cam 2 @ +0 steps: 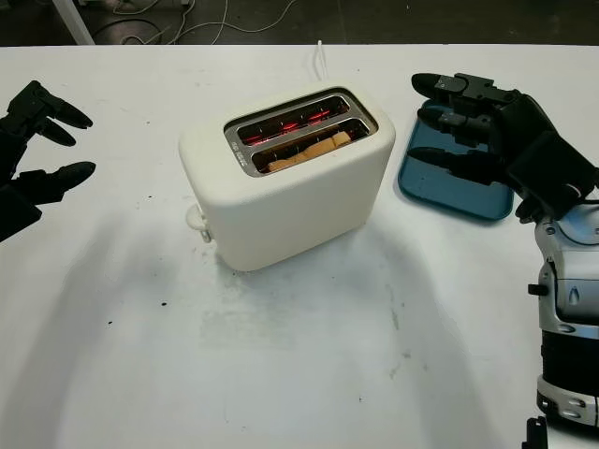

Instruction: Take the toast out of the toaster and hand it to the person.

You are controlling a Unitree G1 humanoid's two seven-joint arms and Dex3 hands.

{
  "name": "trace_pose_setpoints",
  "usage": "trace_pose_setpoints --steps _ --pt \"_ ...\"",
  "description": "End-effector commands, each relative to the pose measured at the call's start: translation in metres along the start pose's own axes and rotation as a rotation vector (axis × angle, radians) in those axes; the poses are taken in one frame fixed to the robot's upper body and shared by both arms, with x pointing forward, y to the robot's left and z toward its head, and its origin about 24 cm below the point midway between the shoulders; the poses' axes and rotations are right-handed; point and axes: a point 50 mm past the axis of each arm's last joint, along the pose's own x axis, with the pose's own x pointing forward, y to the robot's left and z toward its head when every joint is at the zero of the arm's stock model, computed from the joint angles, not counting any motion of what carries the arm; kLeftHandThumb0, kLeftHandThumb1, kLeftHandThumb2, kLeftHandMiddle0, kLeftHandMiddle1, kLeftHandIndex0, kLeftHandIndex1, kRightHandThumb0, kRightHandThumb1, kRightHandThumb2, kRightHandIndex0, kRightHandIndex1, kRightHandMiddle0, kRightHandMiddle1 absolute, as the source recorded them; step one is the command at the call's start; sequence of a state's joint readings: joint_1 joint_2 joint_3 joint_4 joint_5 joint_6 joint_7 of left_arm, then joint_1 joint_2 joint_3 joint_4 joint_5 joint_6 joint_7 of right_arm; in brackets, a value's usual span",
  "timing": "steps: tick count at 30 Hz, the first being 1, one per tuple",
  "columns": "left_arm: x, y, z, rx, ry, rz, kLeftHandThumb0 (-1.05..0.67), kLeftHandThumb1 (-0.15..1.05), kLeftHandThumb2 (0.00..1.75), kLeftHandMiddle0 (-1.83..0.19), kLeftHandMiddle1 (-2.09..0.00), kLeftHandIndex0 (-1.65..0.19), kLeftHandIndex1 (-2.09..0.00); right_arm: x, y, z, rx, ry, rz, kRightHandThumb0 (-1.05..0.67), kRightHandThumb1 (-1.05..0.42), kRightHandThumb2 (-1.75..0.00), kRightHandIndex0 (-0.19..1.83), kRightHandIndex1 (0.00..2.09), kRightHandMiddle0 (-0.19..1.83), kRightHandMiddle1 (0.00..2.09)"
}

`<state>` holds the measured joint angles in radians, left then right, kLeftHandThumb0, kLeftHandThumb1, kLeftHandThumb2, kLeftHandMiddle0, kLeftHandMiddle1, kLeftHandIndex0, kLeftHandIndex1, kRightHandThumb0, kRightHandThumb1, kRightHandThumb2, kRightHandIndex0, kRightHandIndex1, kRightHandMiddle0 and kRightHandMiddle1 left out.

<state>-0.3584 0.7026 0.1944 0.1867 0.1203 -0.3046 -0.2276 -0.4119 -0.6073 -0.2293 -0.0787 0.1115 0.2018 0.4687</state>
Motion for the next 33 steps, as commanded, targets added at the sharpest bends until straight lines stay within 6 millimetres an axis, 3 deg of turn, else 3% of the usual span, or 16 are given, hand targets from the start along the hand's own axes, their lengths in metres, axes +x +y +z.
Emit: trace_pose_setpoints --steps 1,33 --pt "-0.0021 -0.0015 -0.0004 -0.011 0.002 0.002 -1.05 0.92 0.41 0.00 -1.68 0.00 -1.52 -0.0004 -0.0013 0.0023 0.001 -0.009 -0.005 -0.62 -0.80 0.00 0.54 0.01 0.52 0.00" --pt "-0.0031 -0.0024 -0.0016 -0.016 0.002 0.004 -1.05 0.92 0.40 0.00 -1.67 0.00 -1.51 -0.0009 -0.0017 0.0020 0.002 -0.015 0.001 -0.63 -0.81 0.00 0.53 0.00 0.51 0.00"
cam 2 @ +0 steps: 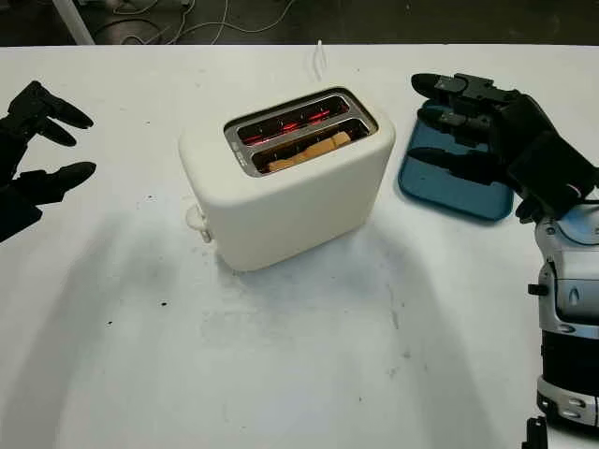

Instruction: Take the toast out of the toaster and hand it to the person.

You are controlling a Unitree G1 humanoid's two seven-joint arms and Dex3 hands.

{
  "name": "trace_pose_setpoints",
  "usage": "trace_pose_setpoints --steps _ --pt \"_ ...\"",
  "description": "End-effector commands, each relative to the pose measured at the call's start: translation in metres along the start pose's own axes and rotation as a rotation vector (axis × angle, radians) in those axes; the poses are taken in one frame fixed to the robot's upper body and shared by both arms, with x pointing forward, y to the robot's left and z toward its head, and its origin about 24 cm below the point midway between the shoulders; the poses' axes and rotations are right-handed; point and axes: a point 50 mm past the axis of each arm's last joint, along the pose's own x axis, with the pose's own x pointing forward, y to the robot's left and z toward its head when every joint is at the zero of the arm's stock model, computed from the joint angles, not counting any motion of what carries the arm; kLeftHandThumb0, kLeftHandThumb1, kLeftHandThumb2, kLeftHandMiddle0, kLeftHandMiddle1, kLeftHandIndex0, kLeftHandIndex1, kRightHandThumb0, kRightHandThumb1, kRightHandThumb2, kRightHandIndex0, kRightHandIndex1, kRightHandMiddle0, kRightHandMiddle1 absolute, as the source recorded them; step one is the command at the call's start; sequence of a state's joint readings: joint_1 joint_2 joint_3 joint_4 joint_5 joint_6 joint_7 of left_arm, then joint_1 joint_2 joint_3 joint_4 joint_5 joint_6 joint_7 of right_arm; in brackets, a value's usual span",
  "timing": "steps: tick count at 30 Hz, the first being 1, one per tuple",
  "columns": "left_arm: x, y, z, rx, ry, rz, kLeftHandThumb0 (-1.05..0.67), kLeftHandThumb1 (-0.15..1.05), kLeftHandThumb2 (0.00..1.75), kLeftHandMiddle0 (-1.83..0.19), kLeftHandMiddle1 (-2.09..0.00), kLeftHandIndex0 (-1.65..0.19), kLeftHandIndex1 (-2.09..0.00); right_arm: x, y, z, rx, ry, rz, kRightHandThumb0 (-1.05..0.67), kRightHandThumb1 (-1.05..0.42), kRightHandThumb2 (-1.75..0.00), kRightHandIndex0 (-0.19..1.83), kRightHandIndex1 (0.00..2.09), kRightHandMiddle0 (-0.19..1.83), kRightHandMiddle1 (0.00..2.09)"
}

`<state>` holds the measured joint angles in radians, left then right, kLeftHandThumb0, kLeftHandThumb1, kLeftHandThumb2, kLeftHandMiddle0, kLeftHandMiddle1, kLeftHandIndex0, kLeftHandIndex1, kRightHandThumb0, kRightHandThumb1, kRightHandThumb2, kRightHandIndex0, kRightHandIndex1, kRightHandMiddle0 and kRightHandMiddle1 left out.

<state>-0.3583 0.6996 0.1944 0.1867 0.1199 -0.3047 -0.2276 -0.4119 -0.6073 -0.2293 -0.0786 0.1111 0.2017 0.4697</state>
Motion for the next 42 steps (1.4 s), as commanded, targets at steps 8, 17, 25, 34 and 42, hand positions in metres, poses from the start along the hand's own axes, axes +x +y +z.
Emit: trace_pose_setpoints --steps 8,17,25,34,42 --pt "-0.0035 -0.0015 -0.0018 -0.010 0.010 0.004 -1.05 0.92 0.42 0.00 -1.69 0.00 -1.52 -0.0010 -0.0012 0.0018 0.001 -0.009 -0.001 -0.62 -0.81 0.00 0.53 0.00 0.51 0.00" --pt "-0.0039 -0.0016 -0.0020 -0.014 0.010 0.006 -1.05 0.92 0.41 0.00 -1.69 0.00 -1.52 -0.0012 -0.0008 0.0009 0.011 -0.007 -0.002 -0.62 -0.81 0.00 0.53 0.00 0.51 0.00" --pt "-0.0040 -0.0016 -0.0023 -0.009 0.009 0.004 -1.05 0.92 0.42 0.00 -1.68 0.00 -1.51 -0.0013 -0.0010 0.0012 -0.001 -0.004 -0.005 -0.64 -0.81 0.00 0.53 0.00 0.51 0.00" --pt "-0.0040 -0.0016 -0.0025 -0.013 0.012 0.003 -1.05 0.92 0.41 0.00 -1.69 0.00 -1.51 -0.0017 -0.0010 0.0012 -0.002 -0.006 -0.004 -0.62 -0.81 0.00 0.53 0.00 0.51 0.00" --pt "-0.0041 -0.0019 -0.0025 -0.010 0.009 0.004 -1.05 0.92 0.41 0.00 -1.68 0.00 -1.51 -0.0016 -0.0006 0.0004 0.011 -0.004 -0.006 -0.63 -0.80 0.00 0.53 0.00 0.51 0.00"
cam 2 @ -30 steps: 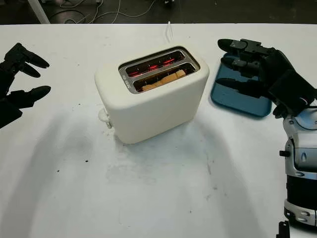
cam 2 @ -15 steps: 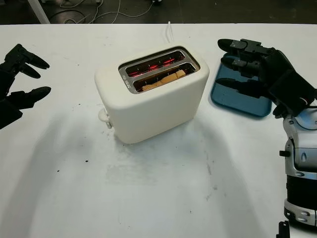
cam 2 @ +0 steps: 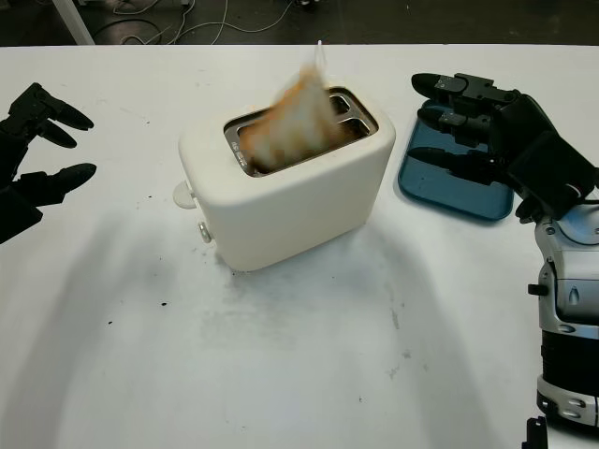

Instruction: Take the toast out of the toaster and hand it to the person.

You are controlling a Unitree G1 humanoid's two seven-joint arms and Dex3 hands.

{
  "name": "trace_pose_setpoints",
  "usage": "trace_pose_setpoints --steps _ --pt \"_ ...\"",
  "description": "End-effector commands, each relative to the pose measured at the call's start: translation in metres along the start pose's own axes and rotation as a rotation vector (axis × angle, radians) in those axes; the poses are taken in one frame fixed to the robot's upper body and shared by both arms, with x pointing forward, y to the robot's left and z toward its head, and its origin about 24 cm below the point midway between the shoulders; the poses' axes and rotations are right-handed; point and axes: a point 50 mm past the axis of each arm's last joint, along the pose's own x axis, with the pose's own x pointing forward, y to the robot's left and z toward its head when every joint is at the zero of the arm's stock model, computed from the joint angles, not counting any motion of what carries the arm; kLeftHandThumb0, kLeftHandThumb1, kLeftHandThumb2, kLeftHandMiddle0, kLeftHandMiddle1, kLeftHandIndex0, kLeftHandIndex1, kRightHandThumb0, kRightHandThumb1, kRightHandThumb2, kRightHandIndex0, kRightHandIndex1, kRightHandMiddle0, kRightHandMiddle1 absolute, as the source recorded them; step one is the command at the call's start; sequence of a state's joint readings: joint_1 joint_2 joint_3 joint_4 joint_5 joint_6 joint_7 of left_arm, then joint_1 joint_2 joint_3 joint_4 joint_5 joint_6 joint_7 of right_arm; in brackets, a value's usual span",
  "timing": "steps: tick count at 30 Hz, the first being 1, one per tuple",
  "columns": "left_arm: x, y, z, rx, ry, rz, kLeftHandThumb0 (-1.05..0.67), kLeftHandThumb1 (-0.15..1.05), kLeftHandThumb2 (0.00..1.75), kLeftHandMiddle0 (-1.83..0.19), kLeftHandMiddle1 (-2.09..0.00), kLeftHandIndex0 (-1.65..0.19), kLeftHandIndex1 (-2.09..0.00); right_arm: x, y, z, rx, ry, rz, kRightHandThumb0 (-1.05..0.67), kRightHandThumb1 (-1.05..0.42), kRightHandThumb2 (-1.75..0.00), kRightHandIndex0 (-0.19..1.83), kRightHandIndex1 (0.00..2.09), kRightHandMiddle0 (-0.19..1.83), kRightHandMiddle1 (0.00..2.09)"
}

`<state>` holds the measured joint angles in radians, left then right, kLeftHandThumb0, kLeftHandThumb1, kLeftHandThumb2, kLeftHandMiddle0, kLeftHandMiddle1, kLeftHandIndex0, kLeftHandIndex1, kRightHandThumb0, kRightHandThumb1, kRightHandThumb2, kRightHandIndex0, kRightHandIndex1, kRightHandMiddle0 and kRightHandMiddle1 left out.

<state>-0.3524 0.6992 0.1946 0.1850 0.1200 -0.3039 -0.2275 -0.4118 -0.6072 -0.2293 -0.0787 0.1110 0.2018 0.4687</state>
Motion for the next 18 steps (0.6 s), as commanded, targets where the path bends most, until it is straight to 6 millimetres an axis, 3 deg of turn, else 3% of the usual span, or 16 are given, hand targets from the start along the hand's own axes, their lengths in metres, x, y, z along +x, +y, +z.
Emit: trace_pose_setpoints --steps 1,18 --pt "-0.0030 -0.0010 -0.0016 -0.011 0.007 0.005 -1.05 0.92 0.42 0.00 -1.68 0.00 -1.51 -0.0016 -0.0005 0.0004 0.012 -0.006 -0.006 -0.63 -0.80 0.00 0.53 0.00 0.51 0.00" --pt "-0.0022 -0.0005 -0.0008 -0.007 0.001 0.005 -1.05 0.92 0.42 0.00 -1.67 0.00 -1.50 -0.0013 -0.0003 0.0010 0.011 -0.006 -0.003 -0.64 -0.80 0.00 0.53 0.01 0.51 0.00"
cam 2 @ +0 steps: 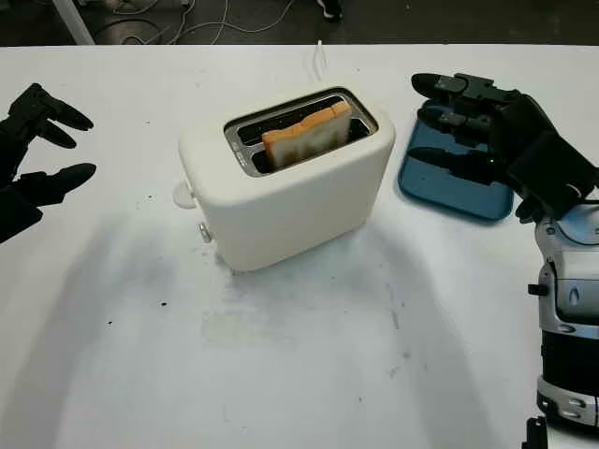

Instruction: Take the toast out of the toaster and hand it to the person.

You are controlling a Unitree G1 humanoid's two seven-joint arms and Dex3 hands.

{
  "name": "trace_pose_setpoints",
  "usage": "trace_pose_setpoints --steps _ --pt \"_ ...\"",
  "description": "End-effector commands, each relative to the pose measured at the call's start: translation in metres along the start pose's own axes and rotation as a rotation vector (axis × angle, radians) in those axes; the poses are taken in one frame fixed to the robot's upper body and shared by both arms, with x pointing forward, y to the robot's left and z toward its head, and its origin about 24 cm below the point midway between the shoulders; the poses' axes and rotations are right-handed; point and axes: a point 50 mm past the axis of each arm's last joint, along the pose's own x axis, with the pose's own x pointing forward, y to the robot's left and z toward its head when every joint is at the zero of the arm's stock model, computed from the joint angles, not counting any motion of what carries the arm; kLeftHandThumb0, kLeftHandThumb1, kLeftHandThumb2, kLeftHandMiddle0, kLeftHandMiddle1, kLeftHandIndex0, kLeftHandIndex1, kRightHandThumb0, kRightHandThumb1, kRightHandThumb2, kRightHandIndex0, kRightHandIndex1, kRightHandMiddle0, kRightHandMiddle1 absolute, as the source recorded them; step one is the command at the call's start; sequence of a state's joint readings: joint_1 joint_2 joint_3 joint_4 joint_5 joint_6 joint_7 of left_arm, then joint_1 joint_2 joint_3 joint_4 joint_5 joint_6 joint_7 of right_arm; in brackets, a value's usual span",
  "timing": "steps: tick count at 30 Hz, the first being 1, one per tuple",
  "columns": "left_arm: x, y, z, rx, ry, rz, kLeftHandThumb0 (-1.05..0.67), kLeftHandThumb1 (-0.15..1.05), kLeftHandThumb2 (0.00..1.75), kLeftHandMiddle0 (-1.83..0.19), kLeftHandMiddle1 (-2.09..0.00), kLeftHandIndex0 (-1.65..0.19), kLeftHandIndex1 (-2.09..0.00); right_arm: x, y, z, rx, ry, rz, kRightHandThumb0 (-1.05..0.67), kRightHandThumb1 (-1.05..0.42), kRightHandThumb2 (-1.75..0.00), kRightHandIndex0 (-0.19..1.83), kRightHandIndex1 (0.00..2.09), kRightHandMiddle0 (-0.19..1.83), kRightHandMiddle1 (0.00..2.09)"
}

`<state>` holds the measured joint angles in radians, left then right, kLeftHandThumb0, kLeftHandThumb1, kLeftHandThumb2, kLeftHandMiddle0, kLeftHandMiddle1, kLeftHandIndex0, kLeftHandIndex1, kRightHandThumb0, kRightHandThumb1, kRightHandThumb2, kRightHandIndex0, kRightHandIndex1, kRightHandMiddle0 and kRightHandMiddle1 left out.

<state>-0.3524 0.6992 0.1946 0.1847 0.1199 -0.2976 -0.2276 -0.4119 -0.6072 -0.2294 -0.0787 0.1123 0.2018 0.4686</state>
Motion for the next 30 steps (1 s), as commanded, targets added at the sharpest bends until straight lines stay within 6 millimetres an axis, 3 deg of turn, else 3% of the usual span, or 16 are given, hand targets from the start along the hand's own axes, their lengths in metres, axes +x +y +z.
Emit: trace_pose_setpoints --steps 1,9,19,24,30 --pt "-0.002 -0.001 0.000 -0.006 -0.005 0.005 -1.05 0.92 0.42 0.00 -1.67 0.00 -1.50 -0.001 0.000 0.001 0.010 -0.005 -0.001 -0.64 -0.81 0.00 0.53 0.01 0.51 0.00" --pt "-0.002 0.000 0.001 -0.010 -0.006 0.006 -1.05 0.92 0.42 0.00 -1.69 0.00 -1.51 0.001 -0.005 0.007 0.005 -0.047 -0.009 -0.61 -0.80 0.00 0.53 0.00 0.51 0.00" --pt "-0.001 -0.001 0.002 -0.005 -0.013 0.009 -1.05 0.92 0.40 0.00 -1.68 0.00 -1.52 0.022 -0.032 0.067 -0.153 -0.175 -0.076 -0.54 -0.75 0.00 0.58 0.03 0.56 0.02" --pt "-0.002 -0.001 0.001 -0.006 -0.005 0.007 -1.05 0.92 0.42 0.00 -1.69 0.00 -1.53 0.035 -0.030 0.101 -0.240 -0.276 -0.031 -0.52 -0.70 0.00 0.59 0.04 0.59 0.03" --pt "-0.002 -0.001 0.001 -0.005 -0.010 0.006 -1.05 0.92 0.42 0.00 -1.69 0.00 -1.53 0.053 -0.019 0.123 -0.374 -0.309 0.049 -0.60 -0.69 0.00 0.62 0.06 0.64 0.05"
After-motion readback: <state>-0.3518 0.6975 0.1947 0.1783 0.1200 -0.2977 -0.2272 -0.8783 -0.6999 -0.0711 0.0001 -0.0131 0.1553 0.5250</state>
